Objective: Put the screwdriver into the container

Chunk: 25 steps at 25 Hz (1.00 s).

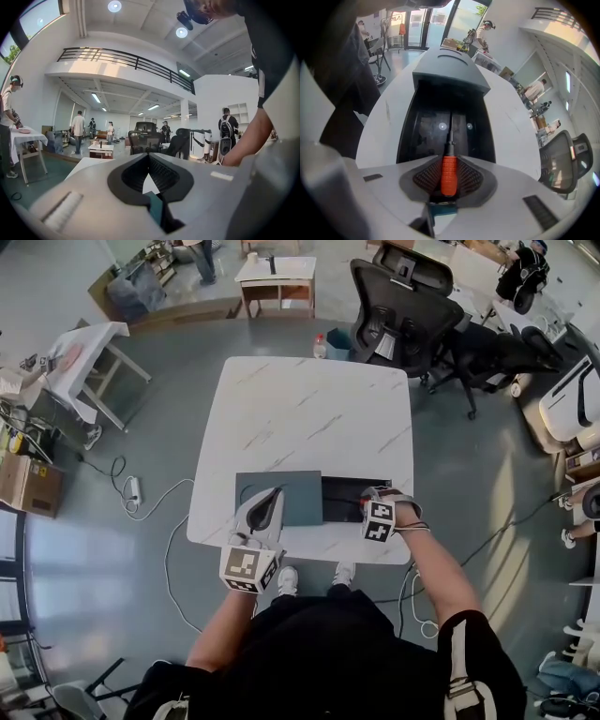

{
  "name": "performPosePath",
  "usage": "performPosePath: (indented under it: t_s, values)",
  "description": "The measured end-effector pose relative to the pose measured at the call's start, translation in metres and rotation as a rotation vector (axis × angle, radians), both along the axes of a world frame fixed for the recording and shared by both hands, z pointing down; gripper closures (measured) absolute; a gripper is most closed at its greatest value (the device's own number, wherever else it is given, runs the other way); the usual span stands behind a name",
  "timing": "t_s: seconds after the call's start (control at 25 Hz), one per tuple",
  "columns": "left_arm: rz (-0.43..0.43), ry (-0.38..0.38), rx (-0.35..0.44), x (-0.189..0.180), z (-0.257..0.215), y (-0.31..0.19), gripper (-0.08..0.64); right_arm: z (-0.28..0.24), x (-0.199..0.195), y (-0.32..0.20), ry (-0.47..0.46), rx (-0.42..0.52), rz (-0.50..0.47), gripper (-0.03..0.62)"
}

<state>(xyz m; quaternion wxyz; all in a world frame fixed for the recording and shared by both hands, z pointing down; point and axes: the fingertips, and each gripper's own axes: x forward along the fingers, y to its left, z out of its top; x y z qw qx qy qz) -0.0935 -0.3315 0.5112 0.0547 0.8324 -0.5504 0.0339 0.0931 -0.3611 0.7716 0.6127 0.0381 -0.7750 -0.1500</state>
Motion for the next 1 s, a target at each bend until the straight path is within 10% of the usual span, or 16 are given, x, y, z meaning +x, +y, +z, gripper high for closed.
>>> performPosePath:
  t_s: [0.64,1.0]
  values:
    - [0.004,0.001,-0.004,0.001,-0.001,0.001,0.550,-0.033,-0.002,-0.002,-0.077,0.014,0.062,0.425]
    - [0.032,0.016,0.008,0.013,-0.007,0.006,0.551,-0.174,-0.013,-0.008,-0.562,0.247,0.356,0.428]
